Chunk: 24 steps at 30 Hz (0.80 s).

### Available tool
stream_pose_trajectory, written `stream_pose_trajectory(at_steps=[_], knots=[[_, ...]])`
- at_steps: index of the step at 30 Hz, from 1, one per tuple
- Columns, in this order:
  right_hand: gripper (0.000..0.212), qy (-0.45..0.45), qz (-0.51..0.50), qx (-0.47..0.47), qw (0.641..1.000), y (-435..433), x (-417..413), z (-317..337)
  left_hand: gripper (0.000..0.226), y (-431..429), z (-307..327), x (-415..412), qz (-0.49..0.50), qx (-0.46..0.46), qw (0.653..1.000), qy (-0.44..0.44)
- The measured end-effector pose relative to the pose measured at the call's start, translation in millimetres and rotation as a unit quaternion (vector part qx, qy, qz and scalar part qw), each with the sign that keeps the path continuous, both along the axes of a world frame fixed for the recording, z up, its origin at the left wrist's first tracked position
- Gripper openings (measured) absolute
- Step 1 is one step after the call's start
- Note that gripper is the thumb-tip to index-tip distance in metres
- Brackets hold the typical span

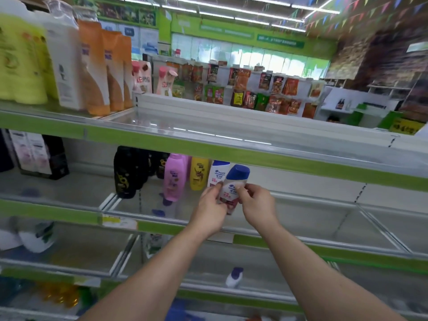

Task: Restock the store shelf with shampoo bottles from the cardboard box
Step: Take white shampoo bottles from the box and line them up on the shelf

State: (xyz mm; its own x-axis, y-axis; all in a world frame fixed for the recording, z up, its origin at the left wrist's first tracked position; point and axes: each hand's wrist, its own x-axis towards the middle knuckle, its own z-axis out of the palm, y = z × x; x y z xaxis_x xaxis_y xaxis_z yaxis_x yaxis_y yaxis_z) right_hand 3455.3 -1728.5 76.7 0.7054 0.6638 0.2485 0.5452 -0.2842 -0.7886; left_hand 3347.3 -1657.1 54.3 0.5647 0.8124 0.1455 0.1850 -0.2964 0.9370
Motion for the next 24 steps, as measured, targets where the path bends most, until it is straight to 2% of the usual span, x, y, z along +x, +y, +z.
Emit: stream_pose_trajectory(at_steps=[12, 20, 24], knots=[[0.029, 0.011, -0.022, -0.059, 0.998, 43.8, -12.3, -4.4, 0.05, 38.6, -17.6, -4.5, -0.002, -0.022, 0.999, 0.04], [0.029, 0.012, -0.046, -0.056, 0.997, 63.1, -9.1, -11.3, 0.057, 58.2, -21.7, 3.3, -0.01, -0.038, 0.997, 0.062], [0.029, 0.024, -0.057, -0.044, 0.997, 68.6, -7.0, -11.4, 0.064, 64.3, -25.2, 7.5, -0.019, -0.053, 0.997, 0.044]])
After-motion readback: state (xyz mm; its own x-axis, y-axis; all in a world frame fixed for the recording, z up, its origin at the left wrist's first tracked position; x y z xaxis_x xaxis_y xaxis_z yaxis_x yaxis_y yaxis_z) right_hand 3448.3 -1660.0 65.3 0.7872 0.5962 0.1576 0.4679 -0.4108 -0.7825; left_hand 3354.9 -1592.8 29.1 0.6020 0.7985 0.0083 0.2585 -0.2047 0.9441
